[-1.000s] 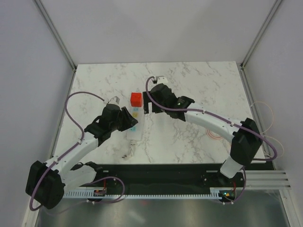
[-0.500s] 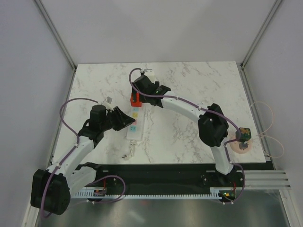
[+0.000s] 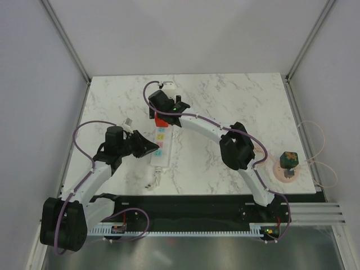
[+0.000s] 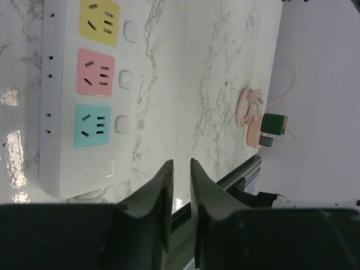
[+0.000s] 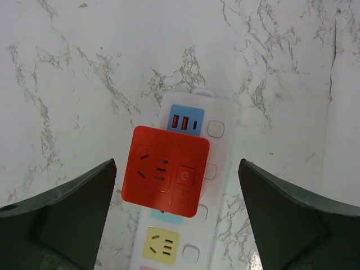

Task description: Pull the plug off the socket

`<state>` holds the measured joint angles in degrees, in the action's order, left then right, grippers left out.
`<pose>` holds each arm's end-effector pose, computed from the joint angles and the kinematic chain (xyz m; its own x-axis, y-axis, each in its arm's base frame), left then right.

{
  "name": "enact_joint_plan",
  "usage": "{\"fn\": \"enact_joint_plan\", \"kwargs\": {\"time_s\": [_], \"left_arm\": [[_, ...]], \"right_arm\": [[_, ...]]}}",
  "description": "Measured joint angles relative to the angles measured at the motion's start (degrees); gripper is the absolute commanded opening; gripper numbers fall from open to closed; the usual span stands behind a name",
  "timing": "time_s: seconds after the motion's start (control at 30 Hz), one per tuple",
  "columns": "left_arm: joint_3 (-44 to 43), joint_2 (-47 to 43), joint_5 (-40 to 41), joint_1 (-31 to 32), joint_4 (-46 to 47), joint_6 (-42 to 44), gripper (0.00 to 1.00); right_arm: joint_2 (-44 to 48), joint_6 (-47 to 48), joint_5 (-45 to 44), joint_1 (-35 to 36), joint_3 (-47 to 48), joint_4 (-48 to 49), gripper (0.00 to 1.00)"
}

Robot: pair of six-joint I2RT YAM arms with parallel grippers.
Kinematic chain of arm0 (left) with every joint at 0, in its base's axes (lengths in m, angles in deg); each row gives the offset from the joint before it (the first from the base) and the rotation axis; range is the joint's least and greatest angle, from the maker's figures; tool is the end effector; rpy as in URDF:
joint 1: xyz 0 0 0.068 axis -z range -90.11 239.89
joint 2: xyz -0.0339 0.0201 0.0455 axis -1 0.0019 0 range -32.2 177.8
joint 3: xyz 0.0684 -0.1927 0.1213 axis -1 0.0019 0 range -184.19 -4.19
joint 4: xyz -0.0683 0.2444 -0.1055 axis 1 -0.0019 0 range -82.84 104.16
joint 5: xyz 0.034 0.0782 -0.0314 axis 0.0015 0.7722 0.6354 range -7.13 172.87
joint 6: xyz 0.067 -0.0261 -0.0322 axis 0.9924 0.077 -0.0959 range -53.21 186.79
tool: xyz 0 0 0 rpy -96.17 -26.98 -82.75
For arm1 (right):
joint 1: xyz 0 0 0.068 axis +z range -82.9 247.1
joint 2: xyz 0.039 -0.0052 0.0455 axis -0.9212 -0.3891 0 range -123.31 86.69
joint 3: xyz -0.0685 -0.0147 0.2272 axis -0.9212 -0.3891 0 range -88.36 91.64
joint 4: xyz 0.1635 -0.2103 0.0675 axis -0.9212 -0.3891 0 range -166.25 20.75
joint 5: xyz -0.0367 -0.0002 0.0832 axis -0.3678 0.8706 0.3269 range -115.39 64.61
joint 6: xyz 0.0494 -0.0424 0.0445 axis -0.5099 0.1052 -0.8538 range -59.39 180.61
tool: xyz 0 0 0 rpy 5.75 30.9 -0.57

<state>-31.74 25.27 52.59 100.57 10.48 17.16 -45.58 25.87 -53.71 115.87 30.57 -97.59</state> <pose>0.2516 -0.0821 0.1548 -0.7886 -0.5208 -0.3271 -0.0432 0.5774 -0.8153 0.3793 0.3841 0.1916 -0.6044 0.0714 -0.7935 -0.1023 0.9808 0.1663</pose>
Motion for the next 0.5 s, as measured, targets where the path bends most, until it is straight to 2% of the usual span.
{"fn": "enact_joint_plan", "kwargs": {"time_s": [0.2,0.5], "left_arm": [[-0.2,5.7,-3.4,-1.2,2.4,-2.0,0.15],[-2.5,13.4,-3.3,-1.6,5.8,-2.5,0.05]], "right_arm": [[-3.1,0.0,-3.3,1.9,3.1,0.1,0.96],[-7.0,-0.8,-7.3,3.0,4.6,0.0,0.91]]}}
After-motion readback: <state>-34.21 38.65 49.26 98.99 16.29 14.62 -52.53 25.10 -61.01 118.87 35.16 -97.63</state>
